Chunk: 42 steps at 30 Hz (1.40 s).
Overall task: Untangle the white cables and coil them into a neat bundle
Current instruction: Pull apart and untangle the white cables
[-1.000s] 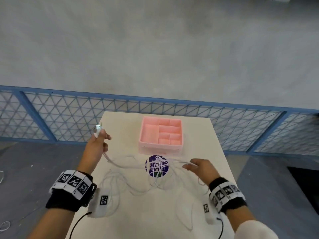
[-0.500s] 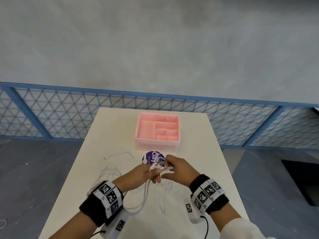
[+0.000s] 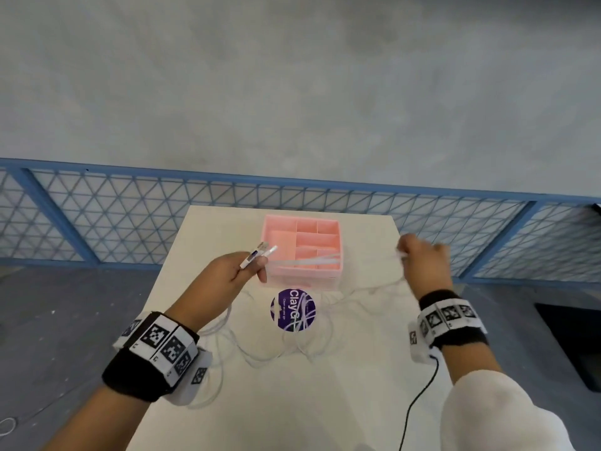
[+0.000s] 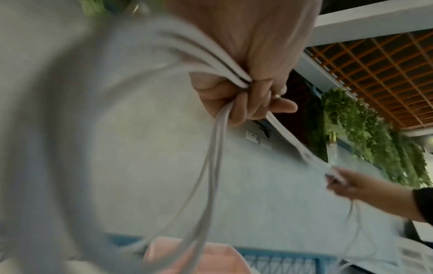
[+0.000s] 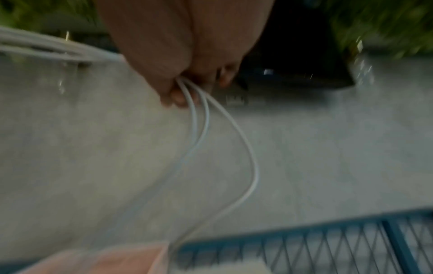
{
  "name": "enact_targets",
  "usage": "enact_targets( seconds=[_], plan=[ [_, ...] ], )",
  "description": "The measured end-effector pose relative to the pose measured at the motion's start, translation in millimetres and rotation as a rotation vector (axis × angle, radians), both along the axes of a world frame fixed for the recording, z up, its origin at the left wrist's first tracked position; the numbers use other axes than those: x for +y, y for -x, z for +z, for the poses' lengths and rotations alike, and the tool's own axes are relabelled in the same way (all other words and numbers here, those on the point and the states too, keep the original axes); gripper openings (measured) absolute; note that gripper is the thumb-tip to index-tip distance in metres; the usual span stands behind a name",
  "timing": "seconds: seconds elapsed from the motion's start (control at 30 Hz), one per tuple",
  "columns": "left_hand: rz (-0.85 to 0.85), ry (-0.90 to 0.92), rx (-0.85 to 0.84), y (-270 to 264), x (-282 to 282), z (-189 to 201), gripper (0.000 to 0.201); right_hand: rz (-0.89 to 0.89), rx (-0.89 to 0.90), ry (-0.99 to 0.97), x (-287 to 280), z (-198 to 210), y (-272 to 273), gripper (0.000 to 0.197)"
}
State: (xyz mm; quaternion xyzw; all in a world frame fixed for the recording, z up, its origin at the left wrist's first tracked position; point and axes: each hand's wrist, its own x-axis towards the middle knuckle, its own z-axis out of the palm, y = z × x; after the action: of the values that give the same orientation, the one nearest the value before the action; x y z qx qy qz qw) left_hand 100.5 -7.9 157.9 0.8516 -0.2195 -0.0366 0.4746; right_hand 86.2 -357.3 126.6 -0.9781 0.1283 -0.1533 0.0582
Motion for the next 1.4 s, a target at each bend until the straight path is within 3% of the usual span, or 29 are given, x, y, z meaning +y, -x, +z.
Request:
enact_targets(
  seconds=[0.07, 0.1, 0.13, 0.23, 0.3, 0.43, 0.5, 0.53, 0.6, 0.67, 0.73, 0.77, 0.83, 0.87, 0.93, 1.03, 1.1, 1.17, 1.23, 1.33, 1.4],
  plan=[
    [0.079, 0.009, -0.106, -6, 1, 2, 0.036, -0.064, -0.329, 0.021, 4, 29, 6, 0.032],
    [0.131, 0.021, -0.133, -12, 4, -2, 0.036, -0.068, -0.386, -0.022, 7, 31, 8, 0.033],
    [0.186, 0.031, -0.124, -20, 9, -9, 0.037, -0.047, -0.340, -0.088, 9, 25, 10, 0.031],
    [0.331, -0.064, -0.014, -41, 41, -52, 0.042, 0.036, 0.113, -0.382, 3, -29, 19, 0.006],
    [0.382, -0.179, 0.047, -44, 58, -85, 0.043, -0.025, 0.303, -0.620, 2, -64, 32, 0.019],
    [0.394, -0.395, 0.192, -33, 75, -138, 0.044, 0.036, 0.343, -0.773, 24, -102, 50, 0.028],
    [0.404, -0.495, 0.243, -28, 71, -147, 0.045, 0.091, 0.343, -0.797, 37, -105, 51, 0.028],
    [0.414, -0.459, 0.212, -25, 65, -146, 0.044, 0.114, 0.350, -0.816, 43, -106, 50, 0.028],
    [0.340, -0.216, 0.120, -14, 43, -134, 0.038, 0.166, 0.381, -0.828, 57, -104, 49, 0.026],
    [0.145, 0.004, 0.118, 3, 7, -112, 0.037, 0.218, 0.388, -0.850, 72, -100, 48, 0.025],
    [-0.098, -0.094, 0.069, 17, -30, -97, 0.023, 0.279, 0.389, -0.884, 87, -88, 47, 0.023],
    [-0.227, -0.180, 0.030, 21, -46, -94, 0.027, 0.321, 0.398, -0.893, 94, -81, 46, 0.023],
    [-0.438, -0.317, 0.015, 31, -77, -95, 0.059, 0.379, 0.393, -0.867, 97, -67, 53, 0.022],
    [-0.440, -0.316, 0.092, 32, -81, -93, 0.061, 0.422, 0.390, -0.841, 99, -60, 52, 0.025],
    [-0.413, -0.244, 0.248, 32, -82, -87, 0.054, 0.483, 0.397, -0.807, 96, -49, 53, 0.028],
    [-0.443, -0.268, 0.333, 27, -80, -74, 0.047, 0.537, 0.445, -0.806, 98, -44, 48, 0.029],
    [-0.448, -0.322, 0.295, 19, -82, -56, 0.044, 0.547, 0.447, -0.819, 97, -38, 43, 0.026],
    [-0.401, -0.304, 0.260, 9, -79, -47, 0.044, 0.517, 0.443, -0.713, 89, -43, 37, 0.024],
    [-0.343, -0.202, 0.291, 2, -69, -43, 0.042, 0.445, 0.473, -0.593, 74, -53, 34, 0.042],
    [-0.282, -0.176, 0.222, -8, -52, -37, 0.039, 0.442, 0.646, -0.385, 55, -69, 26, 0.044],
    [-0.204, -0.097, 0.171, -19, -40, -31, 0.035, 0.336, 0.768, -0.234, 38, -73, 15, 0.041]
  ],
)
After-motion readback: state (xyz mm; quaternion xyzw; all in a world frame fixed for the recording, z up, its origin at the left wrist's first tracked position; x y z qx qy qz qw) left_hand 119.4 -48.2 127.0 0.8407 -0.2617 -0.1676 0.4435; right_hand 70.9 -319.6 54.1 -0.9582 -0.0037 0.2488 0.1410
